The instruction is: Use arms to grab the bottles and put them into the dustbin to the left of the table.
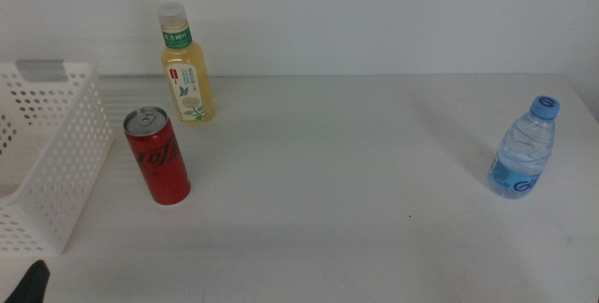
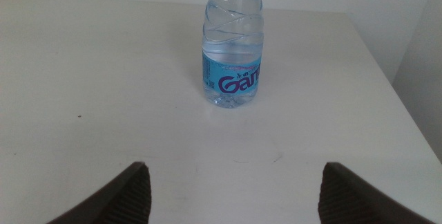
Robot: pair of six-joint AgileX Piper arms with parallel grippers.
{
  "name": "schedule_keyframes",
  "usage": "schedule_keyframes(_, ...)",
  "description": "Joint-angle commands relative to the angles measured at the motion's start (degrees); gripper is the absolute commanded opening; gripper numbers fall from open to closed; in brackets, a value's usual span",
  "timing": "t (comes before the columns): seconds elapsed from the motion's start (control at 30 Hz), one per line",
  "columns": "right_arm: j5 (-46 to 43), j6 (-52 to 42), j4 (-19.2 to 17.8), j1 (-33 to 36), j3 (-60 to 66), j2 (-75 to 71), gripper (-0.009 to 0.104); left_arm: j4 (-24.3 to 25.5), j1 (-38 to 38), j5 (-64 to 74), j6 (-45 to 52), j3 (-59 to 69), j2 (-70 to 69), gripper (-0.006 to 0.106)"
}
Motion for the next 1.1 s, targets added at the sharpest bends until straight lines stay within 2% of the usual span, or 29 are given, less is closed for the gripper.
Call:
schedule_keyframes(0.0,-4.1,-0.1,-0.3,-0.2,-0.4,-1.6,0.063,-0.1,-0.1,-5.8,-1.0,0.0,0.1,0.085)
schedule_keyframes(0.57,-4.1,-0.1,-0.3,-0.2,-0.4,-1.6,0.063,-0.1,-0.3,-7.8,-1.7,-14.7,18.1,0.085)
schedule_keyframes(0.73,-4.1,-0.1,-0.3,-0.2,-0.4,-1.6,0.063,-0.1,-4.1,-8.3,-1.3,-20.3,24.4,0.085)
schedule_keyframes(1.07,-4.1,-0.1,-0.4,-0.2,-0.4,-1.6,0.063,-0.1,-8.4,-23.0,-1.2,-23.3,39.3,0.085)
